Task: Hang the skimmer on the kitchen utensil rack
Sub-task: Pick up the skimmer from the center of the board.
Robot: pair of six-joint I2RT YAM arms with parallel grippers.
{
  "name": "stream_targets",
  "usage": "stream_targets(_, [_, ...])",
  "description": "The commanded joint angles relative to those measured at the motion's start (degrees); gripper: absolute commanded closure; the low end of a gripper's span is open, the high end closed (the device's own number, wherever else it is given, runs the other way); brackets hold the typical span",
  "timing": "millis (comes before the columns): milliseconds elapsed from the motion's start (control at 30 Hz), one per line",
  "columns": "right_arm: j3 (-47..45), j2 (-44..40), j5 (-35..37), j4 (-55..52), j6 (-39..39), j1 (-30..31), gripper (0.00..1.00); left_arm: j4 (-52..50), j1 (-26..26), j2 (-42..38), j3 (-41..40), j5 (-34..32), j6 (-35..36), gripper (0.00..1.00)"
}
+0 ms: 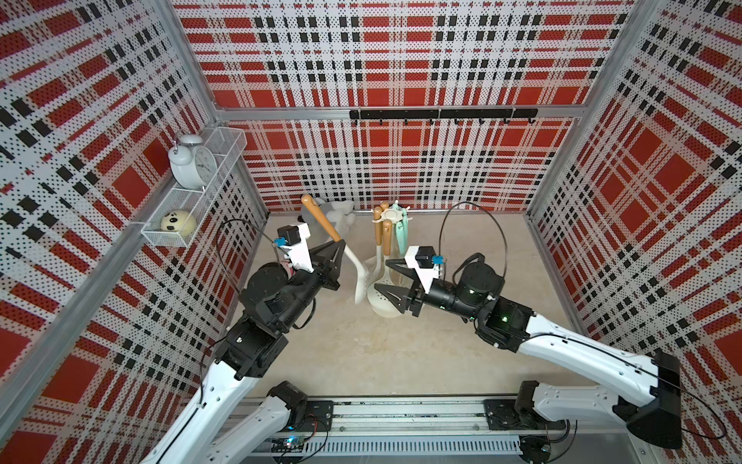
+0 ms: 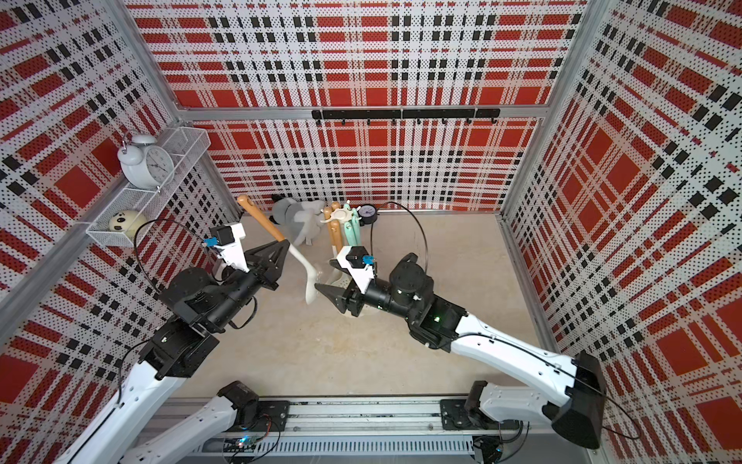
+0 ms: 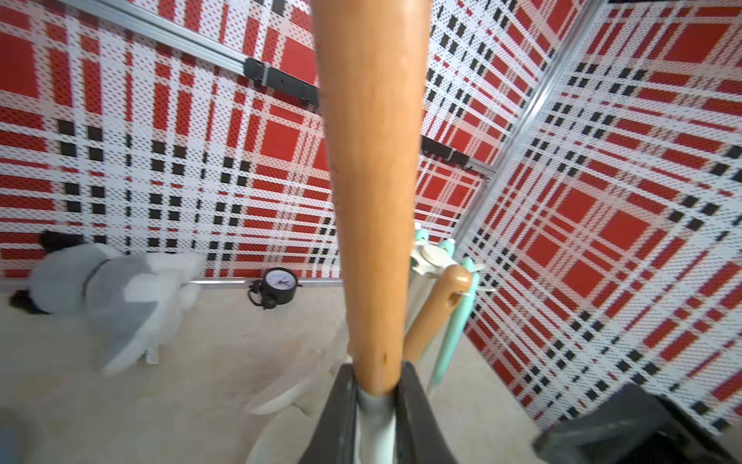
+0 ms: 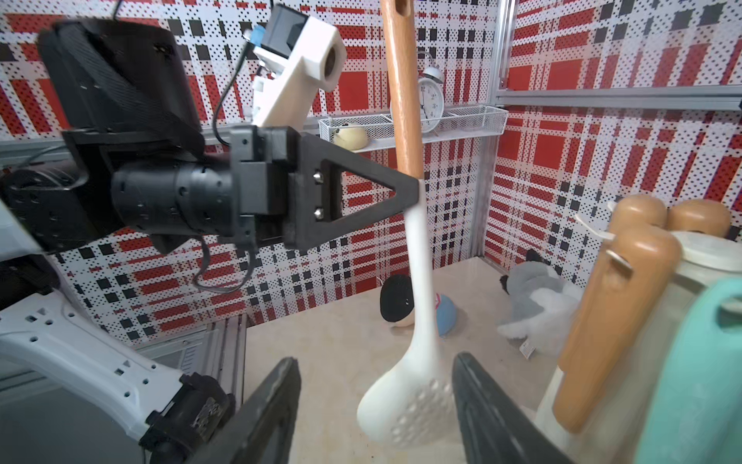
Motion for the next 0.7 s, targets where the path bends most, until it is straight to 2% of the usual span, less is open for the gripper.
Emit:
stream_targets(0, [4.30, 4.28, 0.70, 2.93, -3.17, 0.19, 0.36, 2.38, -1.22, -1.19, 1.98, 7.11, -3.97, 1.00])
stream_targets(100, [8.39, 8.52, 0.32, 1.01, -4.43, 0.26, 0.38, 2.54, -2.75, -1.05, 2.04, 8.01, -4.49, 1.00])
stream_targets(200, [11.24, 11.42, 1.37, -0.58, -4.90, 0.68, 0.47, 2.54, -4.15, -0.84, 1.89, 7.66, -4.36, 1.00])
stream_targets(367, [11.85, 12.17, 2.60, -0.63, -3.98, 0.94, 0.68, 3.24, -5.34, -0.57, 1.56, 7.18, -3.98, 1.00])
stream_targets(500, [9.25, 8.87, -0.56, 1.26, -0.17, 0.95, 1.00, 6.14, -5.43, -1.42, 0.82, 8.50, -2.47, 1.00])
stream_targets(533, [8.55, 7.83, -1.87, 2.11, 1.32, 0.95, 1.00, 7.93, -5.38, -2.07, 0.27, 9.47, -2.06, 0.95])
stream_targets(633, [6.19, 4.77, -5.72, 5.31, 5.76, 0.95, 1.00, 13.97, -5.40, -3.91, -0.90, 10.95, -0.77, 0.50])
stream_targets(667, [5.57, 3.85, -5.76, 6.36, 7.18, 0.95, 1.00, 16.20, -5.38, -4.71, -1.37, 10.20, -0.86, 0.41])
